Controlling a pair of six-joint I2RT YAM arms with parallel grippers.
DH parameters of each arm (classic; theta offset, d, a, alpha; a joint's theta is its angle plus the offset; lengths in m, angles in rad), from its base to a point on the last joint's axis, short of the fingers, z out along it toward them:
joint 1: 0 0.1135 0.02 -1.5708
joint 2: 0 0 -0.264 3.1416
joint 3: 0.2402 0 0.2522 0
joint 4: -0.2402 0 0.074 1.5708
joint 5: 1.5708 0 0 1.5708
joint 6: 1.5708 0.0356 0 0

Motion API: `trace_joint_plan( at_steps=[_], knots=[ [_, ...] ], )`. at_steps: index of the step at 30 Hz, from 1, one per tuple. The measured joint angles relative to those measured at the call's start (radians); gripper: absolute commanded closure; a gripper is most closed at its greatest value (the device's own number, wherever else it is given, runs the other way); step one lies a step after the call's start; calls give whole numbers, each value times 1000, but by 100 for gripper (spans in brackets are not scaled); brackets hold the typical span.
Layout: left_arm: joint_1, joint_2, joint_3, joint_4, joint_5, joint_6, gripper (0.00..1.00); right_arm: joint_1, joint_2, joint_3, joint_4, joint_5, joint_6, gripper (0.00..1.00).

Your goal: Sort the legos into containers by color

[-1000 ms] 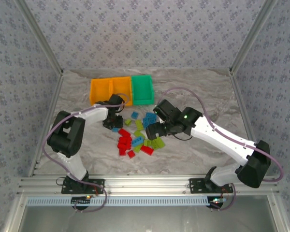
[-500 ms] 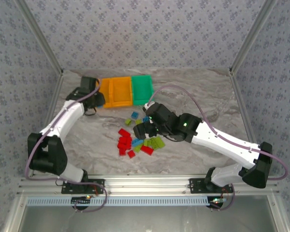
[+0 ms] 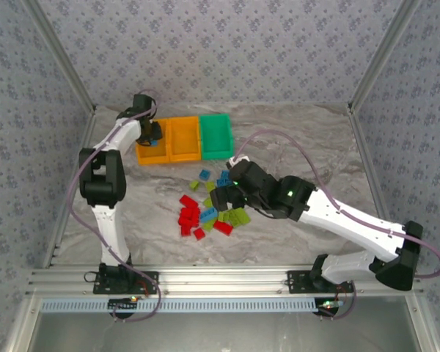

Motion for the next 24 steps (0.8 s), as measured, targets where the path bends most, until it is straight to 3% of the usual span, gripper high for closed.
trace_joint_plan(
  at_steps=[3, 6, 11, 14, 18, 21, 24],
  knots=[
    [0, -2, 0, -23, 2, 6, 45, 0, -28, -8, -5, 23, 19, 0],
    [0, -50, -27, -17, 20, 3, 44, -4, -39, -15, -7, 38, 35, 0],
    [-17, -299, -193, -11, 71, -16, 46, -18, -25, -23, -6, 40, 42, 0],
    [-83, -512, -315, -2, 101, -24, 47, -30, 1, -23, -6, 40, 57, 0],
    [-251, -702, -446, 3, 116, -19, 48, -61, 18, -28, 1, 35, 72, 0],
    [-352, -727, -531, 3, 124, -8, 47, -76, 18, -29, 5, 27, 76, 0],
    [-384, -663, -586, 4, 128, 14, 44, -77, 18, -30, 5, 19, 80, 0]
  ],
)
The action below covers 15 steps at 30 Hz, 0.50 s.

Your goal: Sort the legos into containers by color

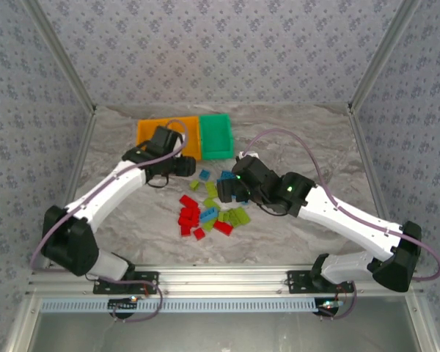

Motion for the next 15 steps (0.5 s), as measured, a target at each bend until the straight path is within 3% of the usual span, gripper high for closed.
trace_joint_plan(
  at_steps=[8, 14, 15],
  knots=[
    [-1, 314, -13, 56, 53, 85, 36, 5, -2, -2, -2, -7, 7, 0],
    [-1, 391, 11, 84, 71, 106, 58, 9, -7, -15, -20, -6, 11, 0],
    [-1, 402, 20, 89, 69, 111, 67, 9, -7, -15, -23, -6, 11, 0]
  ],
)
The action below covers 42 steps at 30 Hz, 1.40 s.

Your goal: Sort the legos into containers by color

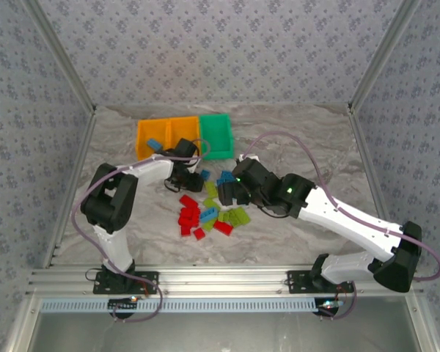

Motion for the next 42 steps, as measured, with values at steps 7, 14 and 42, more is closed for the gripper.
trace_joint_plan(
  at_steps=[7, 14, 42],
  knots=[
    [0, 3, 6, 15, -6, 5, 82, 0, -2, 0, -7, 0, 3, 0],
    [6, -144, 47, -40, -67, 4, 82, 2, -3, 0, -10, 0, 3, 0],
    [166, 43, 347, 69, -126, -51, 55, 22, -18, -52, -23, 24, 29, 0]
  ],
)
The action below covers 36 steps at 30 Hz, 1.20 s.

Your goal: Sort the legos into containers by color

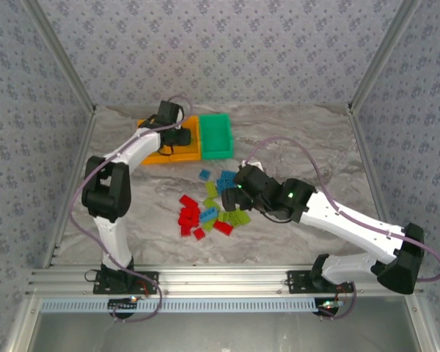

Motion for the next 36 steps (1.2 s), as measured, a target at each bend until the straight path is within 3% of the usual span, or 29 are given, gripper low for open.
trace_joint_plan(
  at_steps=[3, 8, 12, 16, 22, 26, 36],
  knots=[
    [-7, -173, -98, 3, 20, -16, 54, -1, 41, 3, 3, 4, -9, 3],
    [-67, -564, -253, -6, 25, -17, 52, -5, 193, 84, 18, 3, -64, 22],
    [-123, -844, -328, -54, 21, 31, 51, -18, 350, 170, 42, 4, -90, 24],
    [-126, -1010, -399, -145, 10, 73, 50, -48, 482, 234, 61, 8, -110, 21],
    [-126, -1124, -529, -270, -1, 72, 50, -124, 651, 343, 99, -6, -141, 24],
    [-126, -1126, -568, -301, -8, 49, 43, -140, 727, 396, 110, -28, -175, 25],
    [-127, -1226, -574, -352, -208, -22, 24, 50, 895, 592, 122, -154, -265, 13]
  ],
)
